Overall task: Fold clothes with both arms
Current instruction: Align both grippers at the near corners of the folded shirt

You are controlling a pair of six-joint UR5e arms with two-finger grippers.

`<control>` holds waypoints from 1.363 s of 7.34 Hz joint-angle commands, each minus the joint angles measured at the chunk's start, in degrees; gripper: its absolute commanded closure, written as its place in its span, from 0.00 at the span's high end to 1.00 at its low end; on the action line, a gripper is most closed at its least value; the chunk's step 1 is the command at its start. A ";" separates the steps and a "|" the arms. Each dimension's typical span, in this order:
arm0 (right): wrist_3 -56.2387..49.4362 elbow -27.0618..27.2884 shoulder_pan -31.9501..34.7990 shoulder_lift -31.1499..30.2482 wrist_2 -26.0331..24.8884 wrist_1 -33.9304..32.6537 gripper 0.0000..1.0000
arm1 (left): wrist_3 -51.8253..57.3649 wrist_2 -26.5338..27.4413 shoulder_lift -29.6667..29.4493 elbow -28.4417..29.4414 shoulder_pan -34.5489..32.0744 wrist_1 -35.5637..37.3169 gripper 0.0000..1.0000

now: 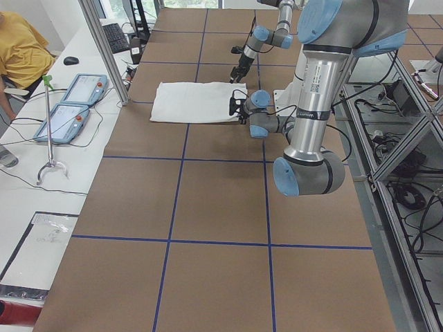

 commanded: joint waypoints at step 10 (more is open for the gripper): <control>6.48 -1.23 -3.99 3.90 -0.49 -9.01 0.77 | -0.09 0.34 0.12 0.00 0.00 -0.36 0.00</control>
